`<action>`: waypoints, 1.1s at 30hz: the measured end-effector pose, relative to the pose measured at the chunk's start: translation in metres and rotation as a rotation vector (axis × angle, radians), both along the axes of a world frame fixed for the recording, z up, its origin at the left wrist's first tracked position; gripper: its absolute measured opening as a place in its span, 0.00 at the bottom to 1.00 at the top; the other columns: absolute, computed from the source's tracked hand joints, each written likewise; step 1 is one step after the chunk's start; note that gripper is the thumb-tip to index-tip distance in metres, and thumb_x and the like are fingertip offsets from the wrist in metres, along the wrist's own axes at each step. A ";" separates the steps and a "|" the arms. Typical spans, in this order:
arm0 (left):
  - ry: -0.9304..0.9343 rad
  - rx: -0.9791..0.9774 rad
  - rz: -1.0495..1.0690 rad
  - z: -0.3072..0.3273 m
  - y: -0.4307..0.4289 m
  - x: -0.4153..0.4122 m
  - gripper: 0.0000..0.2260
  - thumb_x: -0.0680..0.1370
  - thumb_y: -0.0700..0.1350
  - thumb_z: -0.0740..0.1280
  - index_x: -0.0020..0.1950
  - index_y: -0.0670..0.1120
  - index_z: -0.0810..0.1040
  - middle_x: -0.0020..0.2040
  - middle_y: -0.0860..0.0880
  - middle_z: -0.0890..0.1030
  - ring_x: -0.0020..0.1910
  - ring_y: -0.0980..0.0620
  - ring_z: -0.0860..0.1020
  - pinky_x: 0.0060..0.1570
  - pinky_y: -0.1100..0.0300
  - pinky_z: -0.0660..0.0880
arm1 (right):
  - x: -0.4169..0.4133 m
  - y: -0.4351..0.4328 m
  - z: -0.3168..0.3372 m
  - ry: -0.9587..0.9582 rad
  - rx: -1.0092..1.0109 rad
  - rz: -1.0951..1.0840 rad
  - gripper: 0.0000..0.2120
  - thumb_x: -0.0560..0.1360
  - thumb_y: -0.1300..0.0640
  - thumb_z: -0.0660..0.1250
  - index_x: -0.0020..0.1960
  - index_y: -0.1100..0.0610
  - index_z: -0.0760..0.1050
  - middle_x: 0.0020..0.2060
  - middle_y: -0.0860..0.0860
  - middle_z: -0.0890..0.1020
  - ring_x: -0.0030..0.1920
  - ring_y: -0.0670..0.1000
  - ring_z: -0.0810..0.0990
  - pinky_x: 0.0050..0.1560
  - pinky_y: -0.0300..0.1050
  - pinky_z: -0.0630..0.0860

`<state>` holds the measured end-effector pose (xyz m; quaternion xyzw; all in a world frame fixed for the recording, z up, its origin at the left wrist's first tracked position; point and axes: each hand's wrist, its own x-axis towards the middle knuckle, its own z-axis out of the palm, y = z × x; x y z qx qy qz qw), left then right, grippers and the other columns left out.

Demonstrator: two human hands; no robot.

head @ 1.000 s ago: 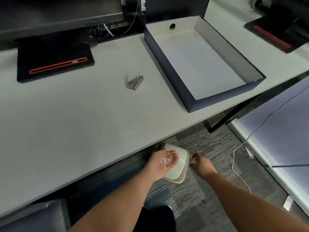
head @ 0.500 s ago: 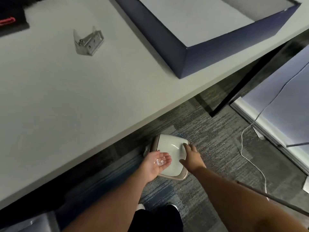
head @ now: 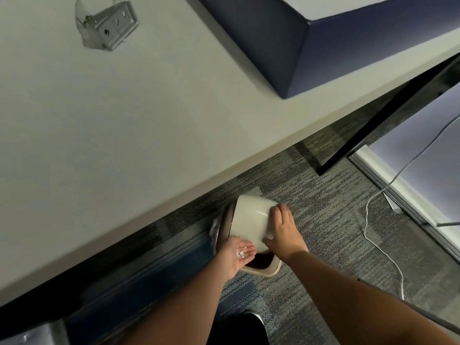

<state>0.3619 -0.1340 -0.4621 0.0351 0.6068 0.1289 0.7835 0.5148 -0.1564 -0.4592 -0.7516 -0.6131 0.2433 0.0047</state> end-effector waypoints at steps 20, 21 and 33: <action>-0.038 -0.130 0.054 -0.022 -0.002 0.022 0.27 0.82 0.53 0.50 0.77 0.42 0.54 0.78 0.43 0.55 0.78 0.45 0.52 0.74 0.46 0.46 | -0.003 -0.005 0.003 -0.082 0.044 -0.013 0.44 0.70 0.52 0.71 0.76 0.61 0.48 0.72 0.61 0.58 0.74 0.62 0.53 0.72 0.54 0.60; -0.030 -0.117 0.052 -0.022 -0.002 0.021 0.26 0.82 0.52 0.50 0.77 0.41 0.55 0.78 0.43 0.56 0.78 0.45 0.52 0.74 0.46 0.46 | -0.004 -0.005 0.003 -0.088 0.046 -0.010 0.45 0.70 0.52 0.71 0.76 0.61 0.48 0.72 0.61 0.59 0.73 0.62 0.54 0.73 0.54 0.59; 0.118 0.008 0.104 -0.042 -0.009 0.022 0.20 0.81 0.36 0.55 0.73 0.37 0.63 0.74 0.39 0.65 0.74 0.42 0.63 0.72 0.50 0.61 | -0.003 -0.004 0.003 -0.050 0.045 -0.019 0.45 0.69 0.52 0.72 0.76 0.61 0.48 0.72 0.60 0.59 0.73 0.61 0.54 0.74 0.54 0.60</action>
